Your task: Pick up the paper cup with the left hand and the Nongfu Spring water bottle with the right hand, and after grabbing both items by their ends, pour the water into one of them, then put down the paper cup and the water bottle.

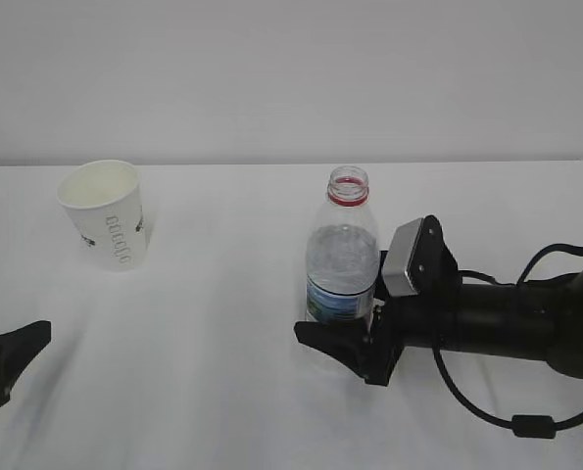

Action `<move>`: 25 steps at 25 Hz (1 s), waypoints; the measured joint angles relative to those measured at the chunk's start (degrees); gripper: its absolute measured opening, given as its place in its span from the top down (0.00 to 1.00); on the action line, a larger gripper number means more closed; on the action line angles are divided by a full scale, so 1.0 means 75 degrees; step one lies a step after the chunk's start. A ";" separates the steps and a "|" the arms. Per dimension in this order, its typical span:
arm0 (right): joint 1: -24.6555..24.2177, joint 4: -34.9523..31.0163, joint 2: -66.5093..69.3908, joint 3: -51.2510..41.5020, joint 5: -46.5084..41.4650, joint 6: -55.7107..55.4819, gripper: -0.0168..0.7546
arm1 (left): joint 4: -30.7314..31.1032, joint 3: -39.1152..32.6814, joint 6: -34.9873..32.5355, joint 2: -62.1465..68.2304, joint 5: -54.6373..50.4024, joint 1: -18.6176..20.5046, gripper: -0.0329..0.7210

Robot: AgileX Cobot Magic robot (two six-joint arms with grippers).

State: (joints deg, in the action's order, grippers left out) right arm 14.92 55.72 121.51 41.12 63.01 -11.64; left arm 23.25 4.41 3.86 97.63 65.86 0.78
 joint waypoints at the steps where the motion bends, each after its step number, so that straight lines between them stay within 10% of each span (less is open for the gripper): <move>1: 0.0013 0.0000 0.0015 0.0036 0.0000 -0.0037 0.12 | 0.0000 0.0000 0.0000 0.0000 0.0000 0.0000 0.17; 25: 0.0065 0.0022 0.0026 0.0114 0.0071 -0.0375 0.35 | -0.0056 0.0000 0.0000 0.0000 0.0000 0.0000 0.19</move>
State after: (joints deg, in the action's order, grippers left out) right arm 15.40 55.89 121.70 41.97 63.54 -14.45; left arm 22.84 4.41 3.86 97.63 65.86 0.78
